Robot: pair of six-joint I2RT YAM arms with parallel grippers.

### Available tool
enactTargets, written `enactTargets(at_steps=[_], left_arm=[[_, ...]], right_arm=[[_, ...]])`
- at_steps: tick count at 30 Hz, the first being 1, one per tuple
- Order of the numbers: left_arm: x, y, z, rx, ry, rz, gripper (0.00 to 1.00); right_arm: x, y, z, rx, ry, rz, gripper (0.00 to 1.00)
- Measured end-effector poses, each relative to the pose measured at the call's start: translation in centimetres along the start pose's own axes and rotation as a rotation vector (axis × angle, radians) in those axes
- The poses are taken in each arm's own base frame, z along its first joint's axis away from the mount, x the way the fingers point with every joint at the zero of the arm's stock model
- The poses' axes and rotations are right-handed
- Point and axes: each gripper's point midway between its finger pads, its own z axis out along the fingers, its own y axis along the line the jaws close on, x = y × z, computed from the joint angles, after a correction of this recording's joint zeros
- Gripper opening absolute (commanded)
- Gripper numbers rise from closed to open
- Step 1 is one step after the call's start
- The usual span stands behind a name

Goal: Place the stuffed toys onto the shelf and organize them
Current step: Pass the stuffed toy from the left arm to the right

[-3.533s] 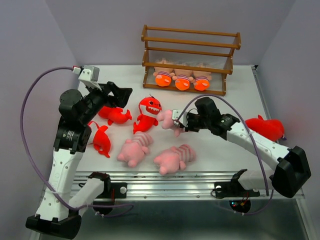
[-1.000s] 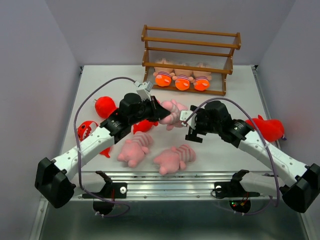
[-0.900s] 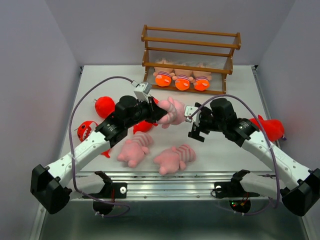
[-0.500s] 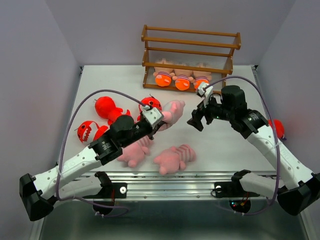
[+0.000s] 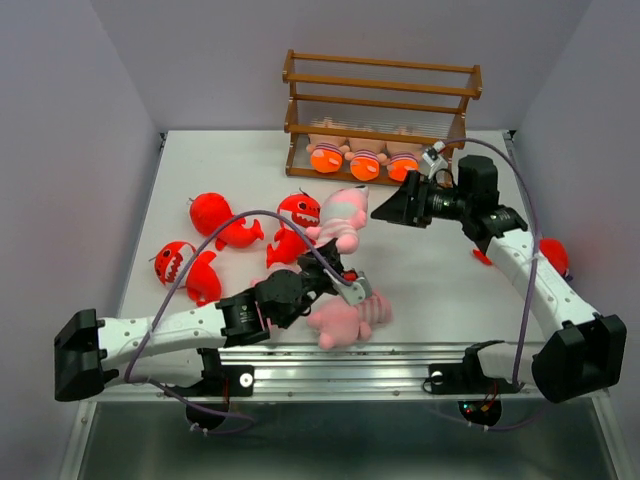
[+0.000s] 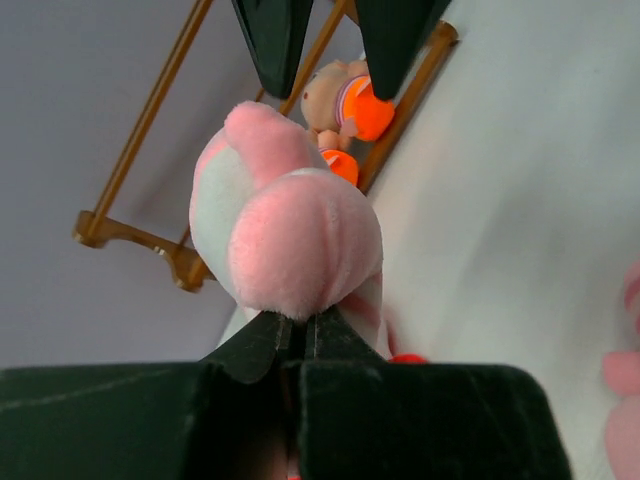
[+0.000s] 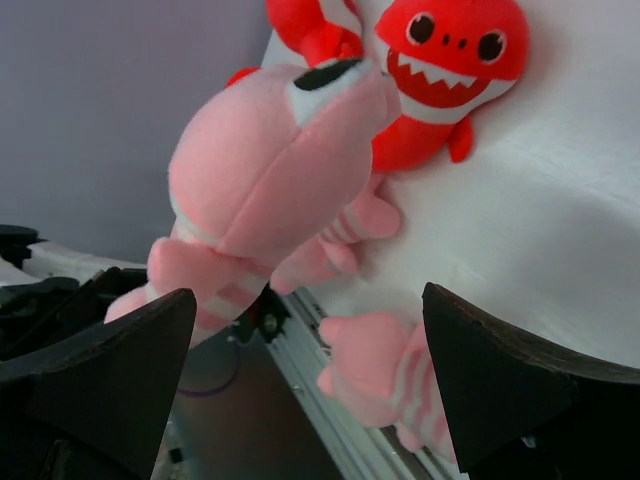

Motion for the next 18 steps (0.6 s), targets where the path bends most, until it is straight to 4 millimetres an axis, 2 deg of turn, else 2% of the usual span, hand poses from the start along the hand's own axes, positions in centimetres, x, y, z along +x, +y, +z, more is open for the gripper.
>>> enactTargets(at_steps=[4, 12, 18], left_arm=[[-0.9, -0.5, 1.0, -0.038, 0.0, 0.152, 0.0], [-0.8, -3.0, 2.8, -0.021, 0.032, 0.352, 0.0], [-1.9, -2.9, 3.2, -0.044, 0.021, 0.363, 0.0]], right_arm=[[1.4, -0.3, 1.1, -0.069, 0.064, 0.146, 1.0], [-0.2, 1.8, 1.3, -0.166, 0.032, 0.15, 1.0], [-0.8, 2.1, 1.3, -0.18, 0.015, 0.149, 1.0]])
